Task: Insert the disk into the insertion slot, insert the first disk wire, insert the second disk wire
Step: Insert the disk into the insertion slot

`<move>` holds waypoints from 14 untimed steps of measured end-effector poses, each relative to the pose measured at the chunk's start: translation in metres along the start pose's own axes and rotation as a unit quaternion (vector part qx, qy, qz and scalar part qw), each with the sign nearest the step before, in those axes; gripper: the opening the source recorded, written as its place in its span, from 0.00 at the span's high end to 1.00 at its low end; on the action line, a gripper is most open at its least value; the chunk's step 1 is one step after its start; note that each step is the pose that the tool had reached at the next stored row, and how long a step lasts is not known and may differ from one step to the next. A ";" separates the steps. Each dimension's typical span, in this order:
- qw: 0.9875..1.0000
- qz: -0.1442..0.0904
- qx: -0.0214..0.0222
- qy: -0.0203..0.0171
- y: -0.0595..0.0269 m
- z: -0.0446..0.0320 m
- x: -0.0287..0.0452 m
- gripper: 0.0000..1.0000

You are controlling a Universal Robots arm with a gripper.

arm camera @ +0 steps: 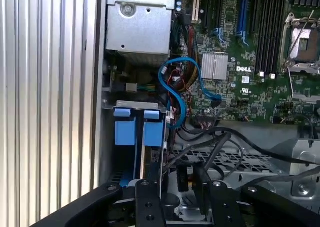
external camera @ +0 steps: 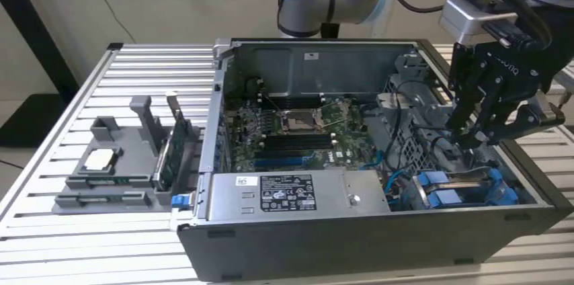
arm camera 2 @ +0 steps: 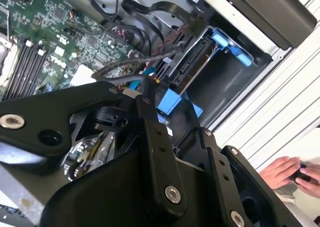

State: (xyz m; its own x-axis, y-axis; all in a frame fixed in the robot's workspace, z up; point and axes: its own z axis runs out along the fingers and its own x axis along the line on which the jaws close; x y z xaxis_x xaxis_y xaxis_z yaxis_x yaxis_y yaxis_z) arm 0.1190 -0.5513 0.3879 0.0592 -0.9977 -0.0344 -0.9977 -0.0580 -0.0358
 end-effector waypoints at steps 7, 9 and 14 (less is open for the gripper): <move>1.000 -0.004 0.005 -0.003 0.0016 0.0018 -0.0008 0.69; 1.000 -0.004 0.006 -0.006 0.0016 0.0022 -0.0008 0.69; 1.000 -0.004 0.006 -0.007 0.0017 0.0025 -0.0007 0.69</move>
State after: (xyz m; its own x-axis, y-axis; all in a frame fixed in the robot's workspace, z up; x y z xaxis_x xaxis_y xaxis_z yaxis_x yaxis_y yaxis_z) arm 0.1174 -0.5506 0.3854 0.0674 -0.9966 -0.0477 -0.9967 -0.0651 -0.0488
